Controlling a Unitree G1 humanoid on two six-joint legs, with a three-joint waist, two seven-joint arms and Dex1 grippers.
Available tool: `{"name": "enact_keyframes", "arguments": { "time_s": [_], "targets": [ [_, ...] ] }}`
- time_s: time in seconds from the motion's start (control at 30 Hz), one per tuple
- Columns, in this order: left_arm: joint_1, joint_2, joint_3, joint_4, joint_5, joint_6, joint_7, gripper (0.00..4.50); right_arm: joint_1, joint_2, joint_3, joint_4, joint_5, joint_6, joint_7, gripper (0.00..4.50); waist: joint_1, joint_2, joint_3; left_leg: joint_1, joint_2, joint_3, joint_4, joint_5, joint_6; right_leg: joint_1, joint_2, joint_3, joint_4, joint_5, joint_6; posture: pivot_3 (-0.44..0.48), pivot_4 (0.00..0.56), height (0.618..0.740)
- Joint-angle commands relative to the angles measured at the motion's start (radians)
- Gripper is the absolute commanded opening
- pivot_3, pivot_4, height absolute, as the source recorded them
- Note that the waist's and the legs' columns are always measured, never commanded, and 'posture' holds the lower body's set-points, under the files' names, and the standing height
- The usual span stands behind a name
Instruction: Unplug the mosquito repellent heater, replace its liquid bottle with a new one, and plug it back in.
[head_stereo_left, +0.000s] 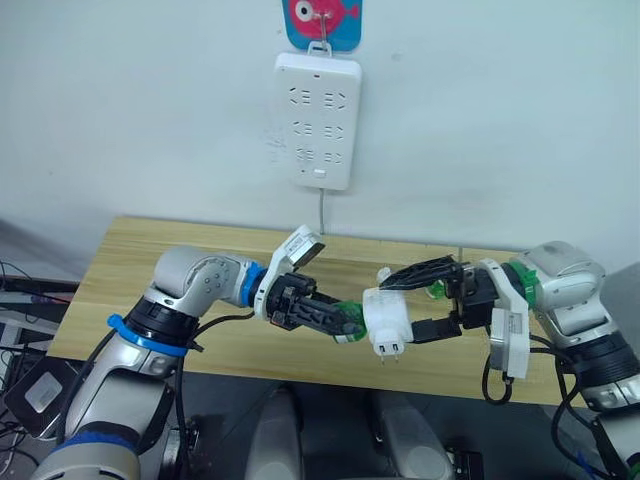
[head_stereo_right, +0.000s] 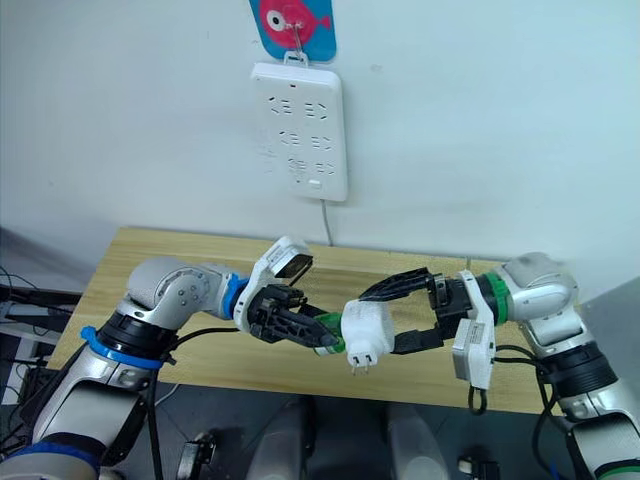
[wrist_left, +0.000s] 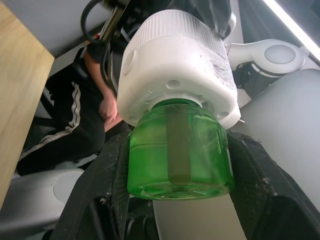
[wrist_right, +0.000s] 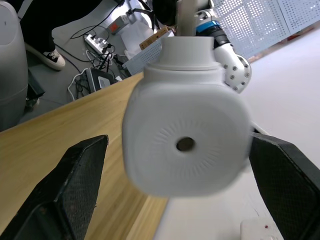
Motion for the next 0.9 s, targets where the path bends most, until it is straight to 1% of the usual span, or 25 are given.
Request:
{"name": "enact_keyframes", "arguments": {
  "time_s": [0.03,0.1,0.13,0.2,0.27,0.3,0.5,0.57,0.63,0.73,0.77,0.8,0.83,0.9],
  "targets": [
    [-0.016,-0.021,0.021,0.007,0.012,-0.025,0.014,2.31,-0.007,-0.002,0.007,-0.037,-0.025,-0.011,-0.034,4.47,0.000,0.000,0.000,0.000,0.000,0.000,0.000,0.000,0.000,0.000,0.000,0.000,0.000,0.000,0.000,-0.127,0.305,0.740],
    [-0.020,-0.035,0.026,0.018,0.019,-0.028,0.024,2.31,-0.012,0.001,0.011,-0.033,-0.047,-0.003,-0.050,4.47,0.000,0.000,0.000,0.000,0.000,0.000,0.000,0.000,0.000,0.000,0.000,0.000,0.000,0.000,0.000,-0.127,0.305,0.740],
    [-0.021,-0.040,0.029,0.017,0.017,-0.026,0.028,2.31,-0.021,0.003,0.009,-0.018,-0.062,-0.002,-0.057,4.31,0.000,0.000,0.000,0.000,0.000,0.000,0.000,0.000,0.000,0.000,0.000,0.000,0.000,0.000,0.000,-0.127,0.305,0.740],
    [-0.019,-0.044,0.032,0.011,0.014,-0.023,0.032,2.31,-0.036,0.003,0.007,0.003,-0.080,-0.005,-0.070,3.86,0.000,0.000,0.000,0.000,0.000,0.000,0.000,0.000,0.000,0.000,0.000,0.000,0.000,0.000,0.000,-0.126,0.299,0.740],
    [-0.014,-0.045,0.036,0.007,0.015,-0.025,0.035,2.31,-0.043,-0.004,0.006,0.012,-0.087,-0.008,-0.078,3.17,0.000,0.000,0.000,0.000,0.000,0.000,0.000,0.000,0.000,0.000,0.000,0.000,0.001,0.000,0.000,-0.126,0.299,0.740],
    [-0.013,-0.045,0.037,0.007,0.016,-0.025,0.036,2.31,-0.045,-0.006,0.006,0.014,-0.089,-0.010,-0.082,3.00,0.000,0.000,0.000,0.001,0.000,0.000,0.000,0.000,0.000,0.000,0.000,0.000,0.001,0.000,0.000,-0.126,0.299,0.740],
    [-0.001,-0.030,0.039,-0.014,0.004,-0.019,0.014,2.31,-0.044,-0.021,0.006,0.045,-0.122,-0.033,-0.106,3.02,0.000,0.000,0.000,0.001,0.000,0.000,0.000,0.000,0.000,0.000,0.000,0.000,0.001,0.000,0.000,-0.125,0.302,0.740],
    [-0.006,-0.024,0.054,0.000,0.003,-0.024,0.010,3.04,-0.047,-0.026,-0.001,0.051,-0.123,-0.020,-0.121,3.02,0.000,0.000,0.000,0.001,0.000,0.000,0.000,0.000,0.000,0.000,0.000,0.000,0.001,0.000,0.000,-0.120,0.303,0.740],
    [-0.020,-0.018,0.086,0.033,0.009,-0.035,0.021,3.60,-0.042,-0.040,-0.009,0.056,-0.119,-0.003,-0.132,3.02,0.000,0.000,0.000,0.001,0.000,0.000,0.000,0.000,0.000,0.000,0.000,0.000,0.001,0.000,0.000,-0.120,0.303,0.740],
    [-0.054,-0.011,0.179,0.111,0.022,-0.069,0.072,4.48,0.002,-0.078,-0.023,0.059,-0.135,0.078,-0.157,3.02,0.000,0.000,0.000,0.001,0.000,0.000,0.000,0.000,0.000,0.000,0.000,0.000,0.001,0.000,0.000,-0.118,0.297,0.740],
    [-0.067,-0.009,0.214,0.125,0.023,-0.079,0.098,4.50,0.031,-0.089,-0.035,0.046,-0.135,0.195,-0.186,3.02,0.001,0.000,0.000,0.001,0.000,0.000,0.001,0.000,0.000,0.000,0.000,0.000,0.001,0.000,0.000,-0.112,0.297,0.740],
    [-0.071,0.001,0.238,0.117,0.033,-0.106,0.114,4.50,0.069,-0.108,-0.041,0.007,-0.100,0.352,-0.207,3.02,0.001,0.000,0.000,0.001,0.000,-0.001,0.001,0.000,0.000,0.000,0.000,0.000,0.002,0.000,0.000,-0.112,0.297,0.740],
    [-0.062,0.012,0.246,0.089,0.068,-0.168,0.128,4.50,0.104,-0.117,-0.054,-0.048,-0.056,0.531,-0.250,3.02,0.003,0.000,0.000,0.001,0.000,-0.001,0.001,0.000,0.000,0.000,0.000,-0.001,0.001,0.000,0.000,-0.112,0.297,0.740],
    [-0.019,0.028,0.221,0.011,0.206,-0.381,0.177,4.50,0.151,-0.143,-0.073,-0.198,0.098,1.006,-0.369,3.02,0.004,0.000,0.000,0.000,0.000,-0.001,0.001,0.001,-0.002,0.000,0.000,0.000,0.001,0.000,-0.001,-0.103,0.296,0.740]
  ]
}}
